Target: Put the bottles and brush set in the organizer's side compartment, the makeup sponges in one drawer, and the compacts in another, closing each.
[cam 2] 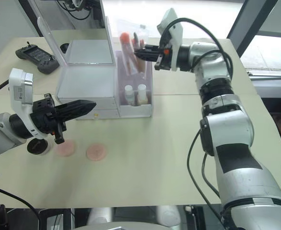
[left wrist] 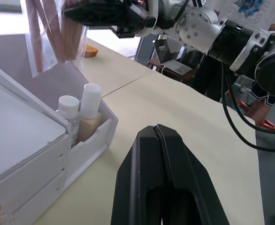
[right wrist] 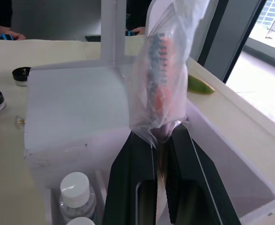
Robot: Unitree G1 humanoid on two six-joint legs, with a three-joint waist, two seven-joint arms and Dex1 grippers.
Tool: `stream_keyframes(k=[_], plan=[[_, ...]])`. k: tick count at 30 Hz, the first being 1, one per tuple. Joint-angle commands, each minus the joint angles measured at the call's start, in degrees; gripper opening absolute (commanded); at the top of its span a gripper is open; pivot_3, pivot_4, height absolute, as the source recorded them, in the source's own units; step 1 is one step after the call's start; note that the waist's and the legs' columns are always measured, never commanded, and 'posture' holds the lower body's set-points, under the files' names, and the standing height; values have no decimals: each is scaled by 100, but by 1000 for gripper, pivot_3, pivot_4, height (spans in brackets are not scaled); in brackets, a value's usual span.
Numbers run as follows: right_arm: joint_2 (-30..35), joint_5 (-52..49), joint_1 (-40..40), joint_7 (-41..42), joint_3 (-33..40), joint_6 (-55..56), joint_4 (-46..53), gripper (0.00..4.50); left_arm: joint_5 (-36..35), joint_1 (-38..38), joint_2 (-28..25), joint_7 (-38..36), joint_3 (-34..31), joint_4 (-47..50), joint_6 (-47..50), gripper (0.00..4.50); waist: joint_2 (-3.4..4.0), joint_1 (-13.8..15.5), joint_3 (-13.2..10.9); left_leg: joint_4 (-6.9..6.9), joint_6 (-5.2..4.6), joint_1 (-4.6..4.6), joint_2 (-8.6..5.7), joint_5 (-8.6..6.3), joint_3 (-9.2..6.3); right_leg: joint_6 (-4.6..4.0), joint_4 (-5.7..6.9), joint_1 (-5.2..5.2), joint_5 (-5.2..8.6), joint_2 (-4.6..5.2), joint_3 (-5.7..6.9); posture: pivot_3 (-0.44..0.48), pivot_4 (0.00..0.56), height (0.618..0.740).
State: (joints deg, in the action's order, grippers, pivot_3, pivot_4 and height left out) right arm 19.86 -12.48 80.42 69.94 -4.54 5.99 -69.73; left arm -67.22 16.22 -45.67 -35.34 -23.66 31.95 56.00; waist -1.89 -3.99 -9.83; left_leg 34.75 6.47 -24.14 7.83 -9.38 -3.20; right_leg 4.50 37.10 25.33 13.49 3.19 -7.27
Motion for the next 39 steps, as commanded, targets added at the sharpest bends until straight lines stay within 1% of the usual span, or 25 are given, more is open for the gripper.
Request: stream_keyframes(k=[1,6,11,14,16,17,19,24,27,28,32,34,36,39], plan=[[-90,169,155,-6,193,392,-127,9,-204,-118,-190,179,-334,223,-102,0,1,-2,-1,1,0,1,0,0,0,3,1,-1,2,0,0,0,150,705],[-220,619,6,-206,161,1012,-330,9,-673,-311,-369,338,-587,345,-121,0,3,1,-2,-1,1,1,0,0,-2,12,1,-1,7,0,1,0,150,705],[-273,953,-36,-374,177,1327,-489,9,-781,-189,-399,563,-387,374,-195,0,3,0,-2,-1,2,1,0,1,-2,11,1,-1,7,0,1,0,150,705],[-254,1175,-78,-511,151,1522,-543,9,-894,-189,-428,655,-376,389,-231,0,3,-3,-2,-1,2,2,0,1,-2,10,1,-2,6,0,1,0,150,705],[-212,1396,-120,-699,70,1753,-571,659,-907,-217,-444,676,-360,406,-246,0,3,-2,-2,-2,2,2,0,1,-2,10,1,-1,6,0,1,0,150,705],[-203,1449,-132,-724,74,1773,-588,892,-906,-222,-452,678,-344,412,-254,0,3,-3,-2,-2,2,3,0,1,-2,9,2,-2,6,0,1,0,150,705],[-204,1454,-134,-700,169,1732,-606,1536,-931,-227,-465,673,-326,416,-271,0,3,-3,-2,-2,2,2,0,1,-2,9,1,-2,6,0,1,0,150,705],[-131,1190,-14,-487,560,1651,-540,3252,-908,-148,-474,600,-164,349,-310,0,4,-3,-2,-1,2,3,0,1,-3,7,1,-3,4,0,1,0,150,705],[0,920,102,-154,864,1532,-374,4267,-834,-53,-480,520,-44,266,-347,0,5,8,-3,-1,2,4,0,1,-3,7,1,-5,4,0,2,0,150,705],[43,832,132,-59,951,1473,-307,4473,-813,-30,-485,500,-17,242,-358,0,5,8,-3,0,2,3,0,1,-3,7,1,-6,4,0,2,0,150,705],[298,243,256,392,1347,633,395,4473,-671,104,-552,314,99,63,-403,0,25,3,-15,0,3,4,0,1,-3,7,1,-6,4,0,2,0,150,705],[322,-50,92,467,1375,90,1328,4473,-578,213,-573,228,175,-44,-431,0,26,5,-16,-3,2,5,0,1,-4,7,2,-6,4,0,3,0,150,705],[288,-95,-263,336,1176,-327,2378,4473,-484,347,-552,163,235,-160,-485,0,27,-2,-16,-4,3,4,0,1,-5,9,3,-5,5,0,4,0,150,705],[310,181,-888,164,674,-534,3584,3908,-310,650,-354,334,221,-394,-697,0,28,9,-16,-4,3,11,0,1,-5,17,4,-9,11,-1,5,0,150,705]])
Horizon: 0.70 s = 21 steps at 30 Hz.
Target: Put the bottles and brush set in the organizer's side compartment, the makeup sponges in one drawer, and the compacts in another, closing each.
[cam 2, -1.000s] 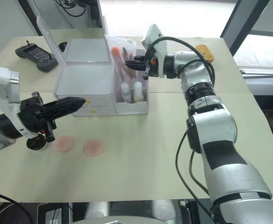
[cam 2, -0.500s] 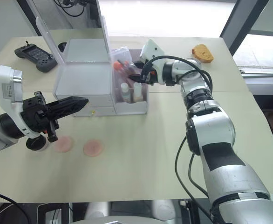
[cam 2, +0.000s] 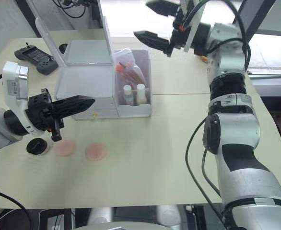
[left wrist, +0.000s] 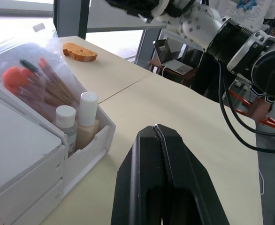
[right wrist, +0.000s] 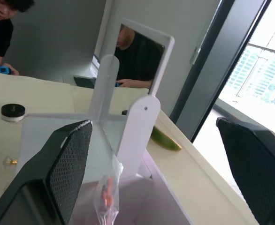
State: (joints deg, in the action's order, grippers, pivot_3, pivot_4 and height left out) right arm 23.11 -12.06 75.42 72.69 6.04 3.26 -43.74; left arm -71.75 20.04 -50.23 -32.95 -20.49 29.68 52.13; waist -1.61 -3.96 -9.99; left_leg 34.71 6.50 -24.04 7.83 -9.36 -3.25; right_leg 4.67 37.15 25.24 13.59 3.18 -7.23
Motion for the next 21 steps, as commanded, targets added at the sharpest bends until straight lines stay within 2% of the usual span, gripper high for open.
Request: stream_keyframes(k=[1,5,8,11,12,17,19,21], plan=[[19,226,-571,-105,-557,-300,1262,3587,185,362,128,114,-127,-225,-381,0,0,15,0,1,1,4,0,0,1,5,2,-2,3,0,0,0,150,705],[80,548,-840,-185,-1045,-194,1542,2208,424,451,2,39,-226,-332,-471,0,1,13,-1,3,15,-2,0,9,1,9,2,2,5,1,-2,0,150,705],[-34,823,-701,-364,-1284,167,1002,1149,694,186,-164,-223,-188,-199,-486,0,1,-5,-1,-1,15,-2,0,9,1,6,2,4,3,1,-2,0,150,705],[-185,1042,-374,-623,-1391,562,195,179,736,110,-156,-192,-247,-173,-497,0,1,0,-1,0,15,-2,0,9,1,6,1,4,4,1,-1,0,150,705],[-243,1145,-220,-747,-1429,730,-181,40,765,75,-149,-176,-254,-151,-506,0,1,0,-1,0,15,-3,0,9,1,6,1,4,4,1,-1,0,150,705],[-282,2019,438,-2091,-1754,1375,-2147,40,1010,-134,-153,-244,-139,18,-523,0,1,16,-1,-2,15,-4,0,9,1,-4,-1,4,-2,2,0,0,150,705],[-234,2345,593,-2681,-1871,1441,-2614,40,1063,-108,-141,-246,-119,-3,-532,0,1,32,-2,-1,15,-7,0,9,0,-13,-3,4,-7,3,1,0,150,705],[-200,2437,711,-2867,-1854,1477,-2811,40,1096,-86,-145,-276,-107,-12,-528,0,1,25,-2,2,15,-9,-1,9,1,-12,-3,6,-7,4,0,0,150,705]])
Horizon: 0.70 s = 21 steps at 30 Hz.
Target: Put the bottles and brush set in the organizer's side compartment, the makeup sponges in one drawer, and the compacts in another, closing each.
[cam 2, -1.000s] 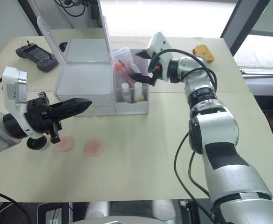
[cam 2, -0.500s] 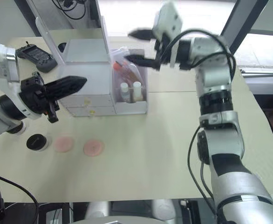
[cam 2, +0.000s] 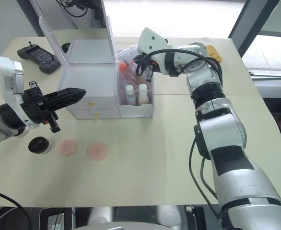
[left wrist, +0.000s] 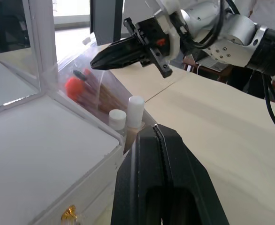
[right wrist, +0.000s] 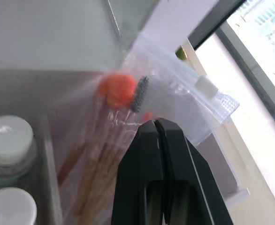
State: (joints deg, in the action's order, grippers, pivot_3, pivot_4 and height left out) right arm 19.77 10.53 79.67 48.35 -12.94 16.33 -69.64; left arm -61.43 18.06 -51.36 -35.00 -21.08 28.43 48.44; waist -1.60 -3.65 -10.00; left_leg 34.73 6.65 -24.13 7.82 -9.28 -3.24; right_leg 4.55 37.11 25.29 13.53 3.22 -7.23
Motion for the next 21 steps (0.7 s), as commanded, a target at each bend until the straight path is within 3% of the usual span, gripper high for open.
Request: stream_keyframes(k=[1,8,14,17,21], plan=[[142,125,346,-382,121,184,-249,40,72,126,-35,-86,-49,108,-151,0,0,-12,0,0,0,0,0,0,0,0,1,1,0,-1,0,0,150,705],[305,-203,419,228,515,264,-13,40,298,196,-23,-240,4,-76,-217,0,2,-44,-1,-4,-1,2,1,0,-2,1,3,1,0,-1,1,0,150,705],[999,-1305,-253,1749,1232,-758,1561,40,1064,205,-63,-548,-106,-886,-801,0,4,5,-2,-4,-1,1,1,0,-3,1,3,-2,-1,-1,3,0,150,705],[1500,-1730,-1018,1990,1525,-1632,2752,0,1486,137,-108,-760,-349,-1570,-1262,558,4,74,-2,-2,0,1,1,0,-4,0,1,-5,-1,-1,7,0,150,705],[2167,-2436,-2660,1730,2356,-2592,4522,1233,2194,-50,-288,-1244,-671,-2963,-2170,1725,5,130,-1,-2,0,6,1,0,0,2,4,-2,3,-1,5,0,150,705]])
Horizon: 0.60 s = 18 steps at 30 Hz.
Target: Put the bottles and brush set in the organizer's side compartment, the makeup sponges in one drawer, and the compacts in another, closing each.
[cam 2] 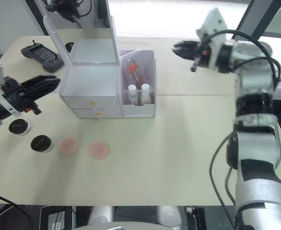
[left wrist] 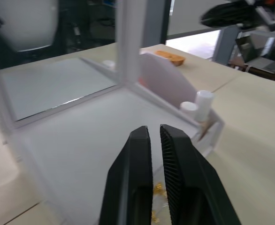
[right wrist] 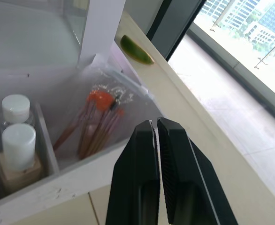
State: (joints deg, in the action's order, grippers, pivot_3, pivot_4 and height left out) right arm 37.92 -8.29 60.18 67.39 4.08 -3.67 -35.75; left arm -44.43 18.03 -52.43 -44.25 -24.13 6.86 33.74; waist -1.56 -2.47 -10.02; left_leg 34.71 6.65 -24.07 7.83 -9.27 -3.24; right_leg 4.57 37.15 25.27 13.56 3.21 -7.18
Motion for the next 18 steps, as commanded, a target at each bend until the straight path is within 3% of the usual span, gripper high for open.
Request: stream_keyframes(k=[1,3,6,9,10,15,18], plan=[[440,-692,-1072,-312,863,-747,1435,1598,630,-35,-221,-424,-404,-1110,-903,2066,1,17,1,-1,0,1,0,0,0,3,0,-1,3,0,1,0,150,705],[566,-894,-1934,-609,1385,-813,1895,2398,832,77,-291,-593,-563,-1900,-1342,2760,3,15,0,4,1,0,0,0,6,4,0,1,5,2,-4,0,150,705],[618,-1130,-3169,-938,2142,-836,2337,3234,1225,147,-406,-719,-692,-3101,-2067,3490,1,28,1,3,1,6,0,0,5,16,0,-4,13,1,-2,0,150,705],[613,-1366,-3827,-1284,2701,-897,2349,4246,1438,157,-472,-903,-684,-3788,-2420,4433,1,8,1,2,1,7,-1,0,13,18,-3,-4,15,5,-8,0,150,705],[625,-1461,-4010,-1345,2861,-932,2312,4475,1455,167,-497,-977,-705,-3993,-2447,4500,1,-2,1,4,1,7,-1,0,15,17,-3,-4,15,6,-9,0,150,705],[717,-1768,-4431,-1494,3136,-1114,2484,4475,1547,253,-579,-1140,-779,-4489,-2606,4500,1,-30,1,3,3,23,0,1,16,-7,1,-13,25,5,-9,0,150,705],[762,-2140,-4364,-1477,3045,-1630,2802,4475,1430,229,-533,-1059,-827,-4088,-2364,4500,1,-29,1,3,3,23,0,2,15,-2,2,-13,23,5,-10,0,150,705]])
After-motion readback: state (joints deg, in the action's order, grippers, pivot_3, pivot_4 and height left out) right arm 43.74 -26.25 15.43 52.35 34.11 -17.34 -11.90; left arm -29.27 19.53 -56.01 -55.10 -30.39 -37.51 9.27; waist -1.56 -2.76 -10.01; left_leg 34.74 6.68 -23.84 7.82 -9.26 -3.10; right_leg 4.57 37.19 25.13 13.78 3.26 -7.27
